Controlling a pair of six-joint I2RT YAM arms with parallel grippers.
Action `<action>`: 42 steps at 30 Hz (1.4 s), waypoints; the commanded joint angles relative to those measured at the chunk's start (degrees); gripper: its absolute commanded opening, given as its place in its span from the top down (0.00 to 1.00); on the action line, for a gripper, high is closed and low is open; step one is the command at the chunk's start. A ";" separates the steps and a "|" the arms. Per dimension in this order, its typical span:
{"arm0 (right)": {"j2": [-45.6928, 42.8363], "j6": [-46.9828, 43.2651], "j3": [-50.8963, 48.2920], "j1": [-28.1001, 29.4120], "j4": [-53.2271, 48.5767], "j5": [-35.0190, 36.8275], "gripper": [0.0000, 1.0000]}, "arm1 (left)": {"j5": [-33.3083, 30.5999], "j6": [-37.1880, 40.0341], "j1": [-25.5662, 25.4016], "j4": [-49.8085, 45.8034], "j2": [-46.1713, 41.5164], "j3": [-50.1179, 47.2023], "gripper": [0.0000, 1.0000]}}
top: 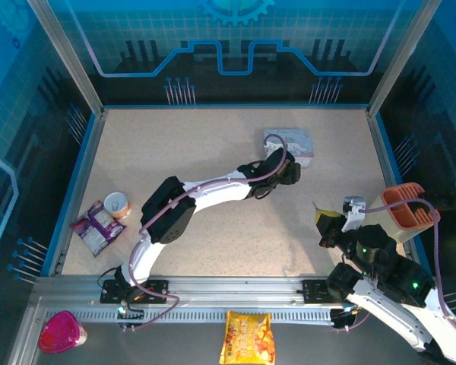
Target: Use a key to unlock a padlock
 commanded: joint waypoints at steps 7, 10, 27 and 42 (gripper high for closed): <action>-2.76 1.06 0.61 -0.16 -2.40 0.40 1.00 | -1.61 -3.31 0.29 -14.33 14.46 19.87 0.25; -3.17 0.97 0.75 -0.15 -3.04 0.61 1.00 | -1.77 -4.00 0.28 -16.85 18.03 25.24 0.25; -3.73 1.57 0.65 -0.15 -4.10 0.36 1.00 | -6.40 -5.45 2.07 -26.21 29.68 41.92 0.47; -2.43 2.46 -1.09 -0.14 -2.17 -1.03 1.00 | -2.45 -2.43 7.82 -9.07 10.92 9.82 0.77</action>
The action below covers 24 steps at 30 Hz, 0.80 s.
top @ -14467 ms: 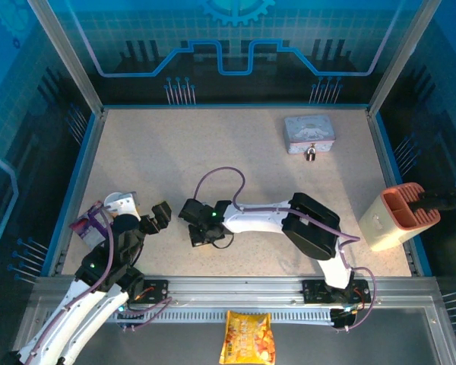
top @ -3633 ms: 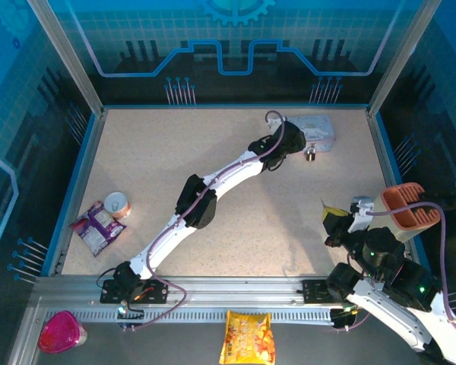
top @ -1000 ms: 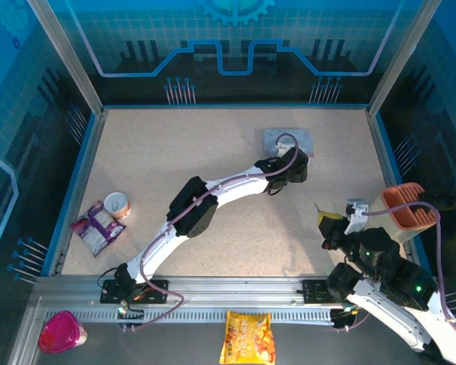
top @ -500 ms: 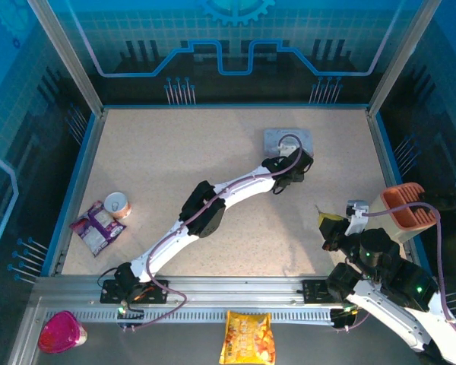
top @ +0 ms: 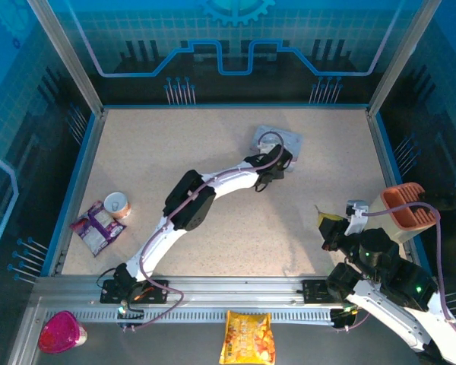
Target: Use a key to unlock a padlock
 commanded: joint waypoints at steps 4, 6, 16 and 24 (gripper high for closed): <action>1.60 0.89 -1.49 -0.18 2.66 -1.74 1.00 | 2.22 2.45 3.40 8.57 -11.93 -16.12 0.81; 2.99 0.75 -1.91 -0.15 4.09 -2.65 1.00 | 2.25 2.43 4.42 10.67 -16.15 -23.20 0.82; 11.59 1.42 -6.01 -0.14 14.18 -8.36 1.00 | 2.66 2.42 8.06 18.07 -36.11 -53.87 0.85; 20.18 1.79 -7.17 -0.06 21.88 -12.81 1.00 | 10.55 -0.36 6.46 18.99 -46.49 -67.52 0.85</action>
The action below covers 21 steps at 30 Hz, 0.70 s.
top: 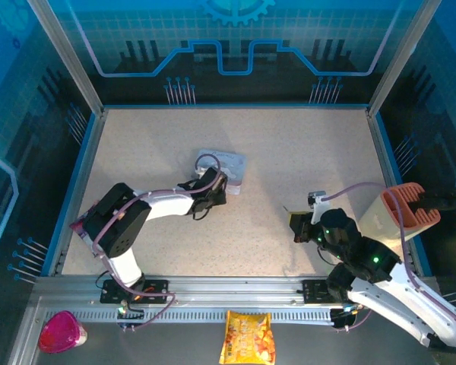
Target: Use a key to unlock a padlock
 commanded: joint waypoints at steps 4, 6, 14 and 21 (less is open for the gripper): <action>3.91 1.42 -1.00 -0.08 7.35 -3.96 1.00 | 3.69 -3.27 -5.36 1.62 -5.58 -5.66 0.85; 4.64 2.09 -1.49 -0.10 8.10 -4.46 1.00 | 4.65 -4.08 -7.71 3.50 -5.63 -6.01 0.85; 5.13 3.55 -1.64 0.00 8.46 -5.18 1.00 | 8.20 -4.49 -11.22 10.19 -2.17 -5.67 0.79; 4.95 4.05 -1.26 0.02 7.88 -5.19 1.00 | 6.92 -4.34 -11.39 16.30 -4.71 -11.26 0.63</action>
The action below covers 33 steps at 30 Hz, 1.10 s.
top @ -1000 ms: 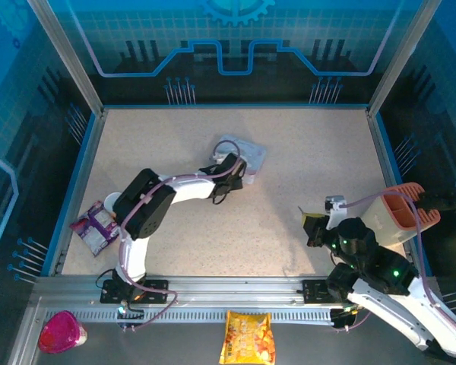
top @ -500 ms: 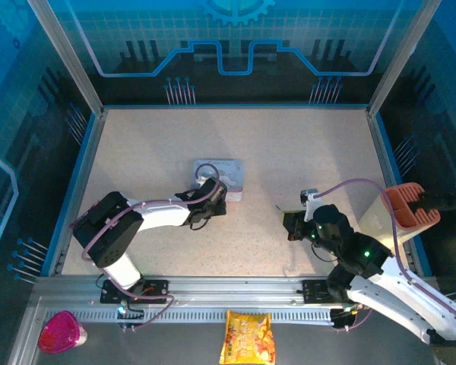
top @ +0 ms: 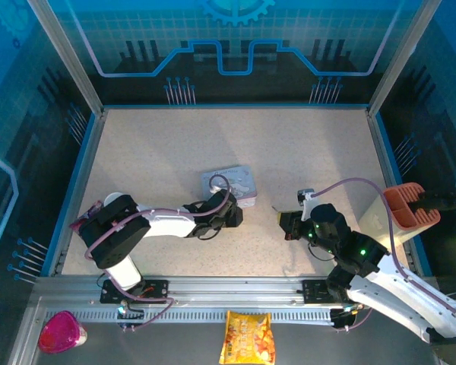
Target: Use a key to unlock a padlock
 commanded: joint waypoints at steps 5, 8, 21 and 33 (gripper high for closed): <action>-0.22 1.63 -0.03 0.18 1.15 -1.03 1.00 | -1.31 0.98 -0.24 9.19 -6.04 -7.99 0.47; -0.10 2.09 -0.43 0.27 1.48 -1.07 1.00 | -1.73 1.84 -0.19 13.98 -8.45 -11.99 0.40; 1.18 4.98 -3.57 2.76 5.97 -0.40 1.00 | -0.63 0.78 -0.14 24.47 -2.45 -12.71 0.48; 3.33 7.27 -7.90 5.06 9.83 0.86 1.00 | -0.47 2.06 0.23 25.63 2.72 -7.28 0.76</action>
